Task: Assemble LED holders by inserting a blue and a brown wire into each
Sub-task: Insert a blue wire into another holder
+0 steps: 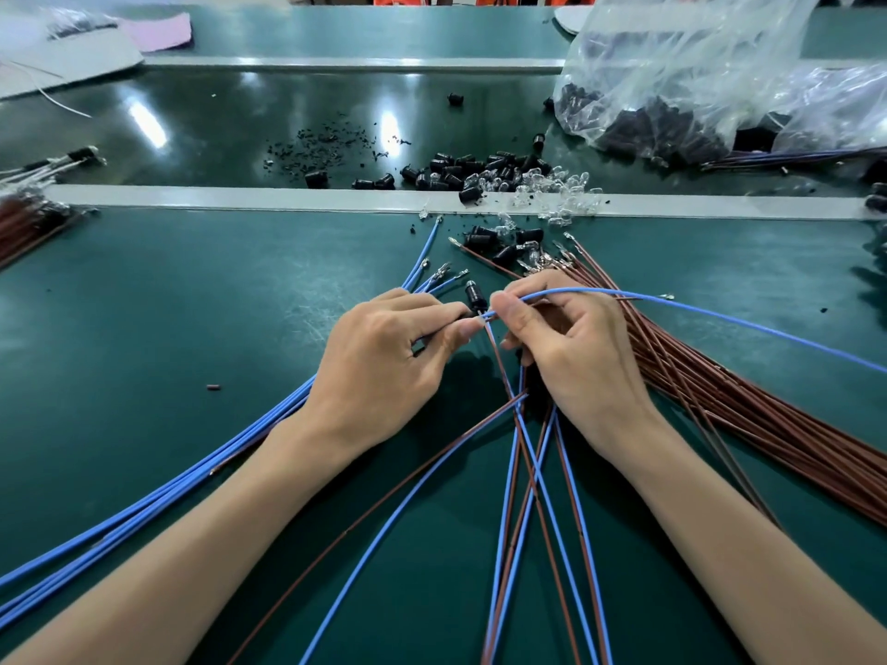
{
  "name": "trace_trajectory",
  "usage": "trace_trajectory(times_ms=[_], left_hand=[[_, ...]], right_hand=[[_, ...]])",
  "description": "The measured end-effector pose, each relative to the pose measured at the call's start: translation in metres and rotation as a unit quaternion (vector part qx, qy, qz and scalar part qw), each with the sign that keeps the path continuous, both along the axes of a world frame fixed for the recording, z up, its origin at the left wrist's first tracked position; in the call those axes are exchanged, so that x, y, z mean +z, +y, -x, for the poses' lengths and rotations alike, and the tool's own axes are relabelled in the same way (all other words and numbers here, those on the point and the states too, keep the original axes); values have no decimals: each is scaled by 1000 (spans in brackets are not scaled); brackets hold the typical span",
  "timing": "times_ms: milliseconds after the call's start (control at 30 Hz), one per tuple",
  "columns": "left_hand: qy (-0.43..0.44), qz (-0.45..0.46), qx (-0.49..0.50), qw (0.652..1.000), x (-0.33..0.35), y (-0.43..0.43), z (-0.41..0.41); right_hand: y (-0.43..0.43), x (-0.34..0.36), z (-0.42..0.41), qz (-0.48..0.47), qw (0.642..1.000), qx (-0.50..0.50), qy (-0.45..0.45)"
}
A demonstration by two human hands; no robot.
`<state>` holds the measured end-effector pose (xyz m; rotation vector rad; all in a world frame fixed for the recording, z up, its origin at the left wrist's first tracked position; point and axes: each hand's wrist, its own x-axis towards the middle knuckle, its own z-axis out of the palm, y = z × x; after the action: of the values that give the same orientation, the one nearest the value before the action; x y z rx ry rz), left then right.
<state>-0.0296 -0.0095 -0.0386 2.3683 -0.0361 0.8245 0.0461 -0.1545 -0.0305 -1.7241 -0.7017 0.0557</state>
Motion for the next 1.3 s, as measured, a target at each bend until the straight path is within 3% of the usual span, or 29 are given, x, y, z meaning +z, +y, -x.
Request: trace_trajectory(times_ms=[300,500,633,867,1067,1233,1300], left_hand=[[-1,10,-28,1000,2,-2,1],[-5,33,14,999,2,1,0],[-9,32,-4,999,2,-1,0],[-8,33,-26,999,3,-3,1],[-8,38,12,999,2,-1,0],[-11,24,-22,999,3,-3,0],[-11,20,-15,1000,3,-3,0]], right_hand=[[1,0,2,-9,1000,17,-4],[3,2,1,-99,987,15,129],[2,-1,-1,-67,994,-18,81],[1,1,2,-10,1000,12,-7],[2,1,0,-99,988,-2,117],[2,-1,0,-23,1000,-8,18],[1,0,1,-21,1000,-5,18]])
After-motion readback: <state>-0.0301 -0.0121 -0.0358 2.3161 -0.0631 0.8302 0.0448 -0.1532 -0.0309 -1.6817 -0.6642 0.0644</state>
